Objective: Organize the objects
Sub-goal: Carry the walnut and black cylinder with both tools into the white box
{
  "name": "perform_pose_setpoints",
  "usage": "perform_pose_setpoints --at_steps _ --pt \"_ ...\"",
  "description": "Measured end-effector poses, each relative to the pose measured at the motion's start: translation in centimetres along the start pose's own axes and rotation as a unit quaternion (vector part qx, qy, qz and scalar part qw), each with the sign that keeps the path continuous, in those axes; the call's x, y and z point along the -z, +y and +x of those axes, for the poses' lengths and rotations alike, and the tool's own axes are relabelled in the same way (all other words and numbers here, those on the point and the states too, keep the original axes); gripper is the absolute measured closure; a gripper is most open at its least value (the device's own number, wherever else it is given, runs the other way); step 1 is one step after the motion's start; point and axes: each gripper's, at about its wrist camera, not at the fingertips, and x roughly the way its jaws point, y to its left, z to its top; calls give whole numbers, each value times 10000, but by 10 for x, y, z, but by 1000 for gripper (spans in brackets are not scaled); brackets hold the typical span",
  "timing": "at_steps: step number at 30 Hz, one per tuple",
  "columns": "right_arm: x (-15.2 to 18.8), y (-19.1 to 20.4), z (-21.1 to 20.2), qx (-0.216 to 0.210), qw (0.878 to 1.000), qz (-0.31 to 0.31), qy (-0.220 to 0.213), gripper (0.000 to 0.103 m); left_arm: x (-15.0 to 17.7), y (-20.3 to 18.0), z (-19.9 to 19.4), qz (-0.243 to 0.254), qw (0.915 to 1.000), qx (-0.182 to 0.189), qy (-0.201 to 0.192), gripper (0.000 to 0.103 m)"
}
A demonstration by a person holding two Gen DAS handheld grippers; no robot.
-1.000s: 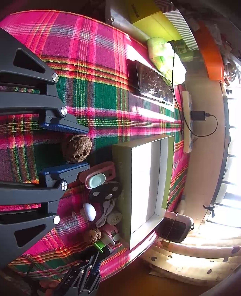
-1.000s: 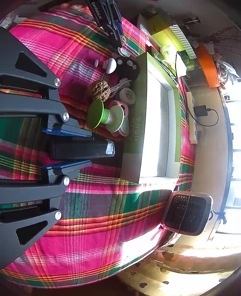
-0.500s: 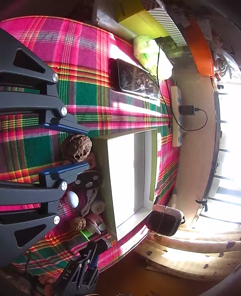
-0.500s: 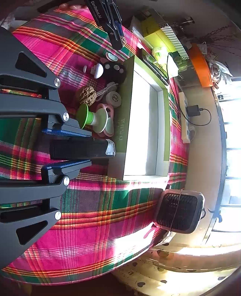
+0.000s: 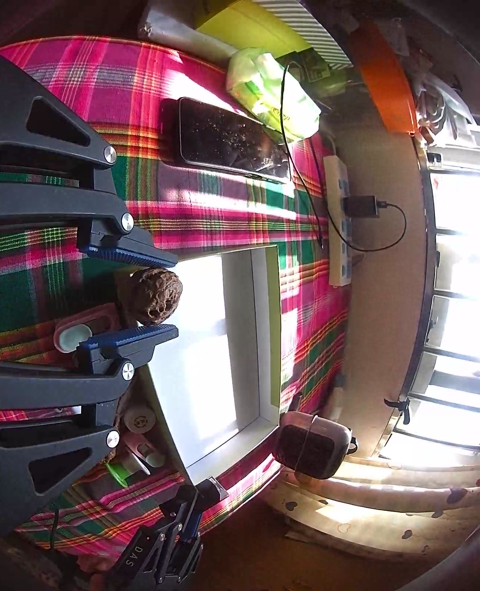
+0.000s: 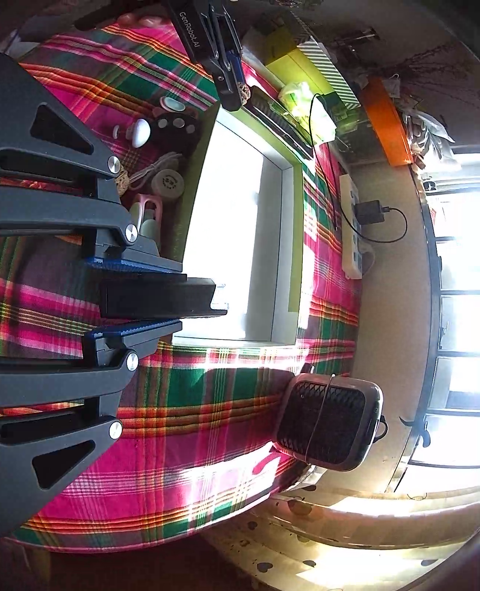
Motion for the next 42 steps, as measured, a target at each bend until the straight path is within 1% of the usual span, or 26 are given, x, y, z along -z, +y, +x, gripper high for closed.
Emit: perform_pose_setpoints --at_steps 6,8,12,17,21,28,36,42 --pt "-20 -5 21 -32 9999 -2 120 79 -18 4 20 -26 9999 43 95 74" --pt "-27 -8 30 -35 9998 25 191 79 -26 6 27 -38 9998 121 139 74" --pt "-40 -13 46 4 9996 51 272 79 -38 6 42 -28 9997 96 204 74" --pt "-54 -18 64 -68 9991 133 407 79 -52 4 58 20 9996 115 243 74" --pt "-63 -19 79 -34 9986 128 513 79 -59 4 71 92 9995 38 308 74" --pt "-73 -17 99 -19 9980 85 629 79 -66 1 94 108 9988 -10 481 74" --pt "-73 -17 106 44 9979 52 650 79 -67 -3 101 230 9987 -72 456 74" --pt "-73 -15 107 -13 9980 68 624 79 -65 -8 105 308 9982 -112 505 74"
